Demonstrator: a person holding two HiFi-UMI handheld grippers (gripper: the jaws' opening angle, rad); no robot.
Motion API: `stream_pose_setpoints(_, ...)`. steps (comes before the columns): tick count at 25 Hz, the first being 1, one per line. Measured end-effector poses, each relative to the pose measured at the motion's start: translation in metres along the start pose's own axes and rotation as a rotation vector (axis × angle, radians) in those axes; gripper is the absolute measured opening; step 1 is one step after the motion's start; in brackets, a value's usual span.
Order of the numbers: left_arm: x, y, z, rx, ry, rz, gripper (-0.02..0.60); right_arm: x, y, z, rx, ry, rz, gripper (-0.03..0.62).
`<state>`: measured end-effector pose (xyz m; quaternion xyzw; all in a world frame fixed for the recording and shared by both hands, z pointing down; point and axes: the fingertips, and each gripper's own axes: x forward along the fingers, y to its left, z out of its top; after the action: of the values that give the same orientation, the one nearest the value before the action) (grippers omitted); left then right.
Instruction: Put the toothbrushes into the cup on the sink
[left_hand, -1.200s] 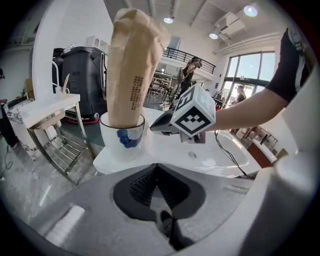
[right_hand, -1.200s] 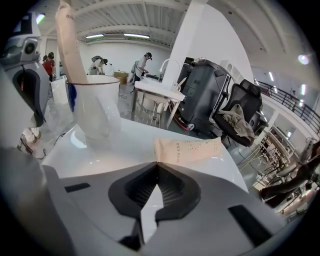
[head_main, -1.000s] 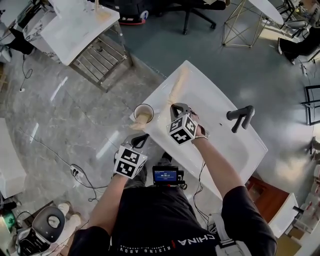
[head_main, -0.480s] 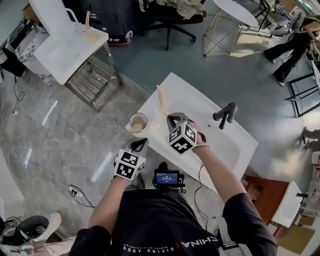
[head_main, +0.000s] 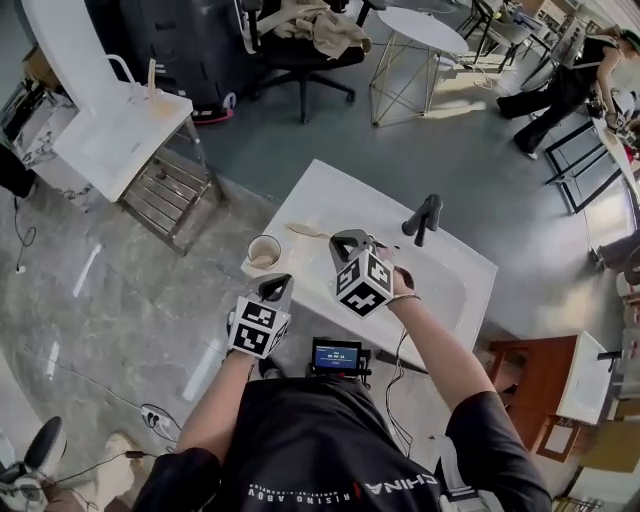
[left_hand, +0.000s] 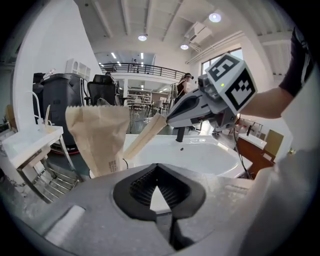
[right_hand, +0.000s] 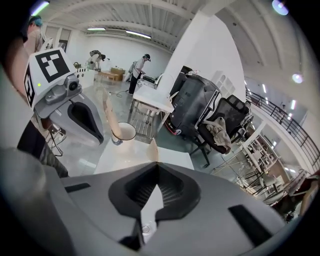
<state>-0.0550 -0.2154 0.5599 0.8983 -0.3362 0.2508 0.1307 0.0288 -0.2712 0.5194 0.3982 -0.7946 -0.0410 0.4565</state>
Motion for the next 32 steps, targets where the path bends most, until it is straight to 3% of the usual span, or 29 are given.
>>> stream_pose_setpoints(6, -0.005, -0.012, 0.016, 0.05, -0.023, -0.04, -0.003, -0.031, -0.005, 0.004, 0.006, -0.002, -0.048, 0.009)
stream_pose_setpoints(16, -0.021, -0.017, 0.023, 0.072, -0.047, -0.036, -0.003, -0.073, -0.018, 0.017, -0.034, -0.027, -0.104, 0.009)
stream_pose_setpoints(32, -0.049, 0.015, 0.018, 0.011, -0.077, 0.049, -0.003, -0.099, -0.031, 0.11, -0.189, -0.175, -0.115, 0.009)
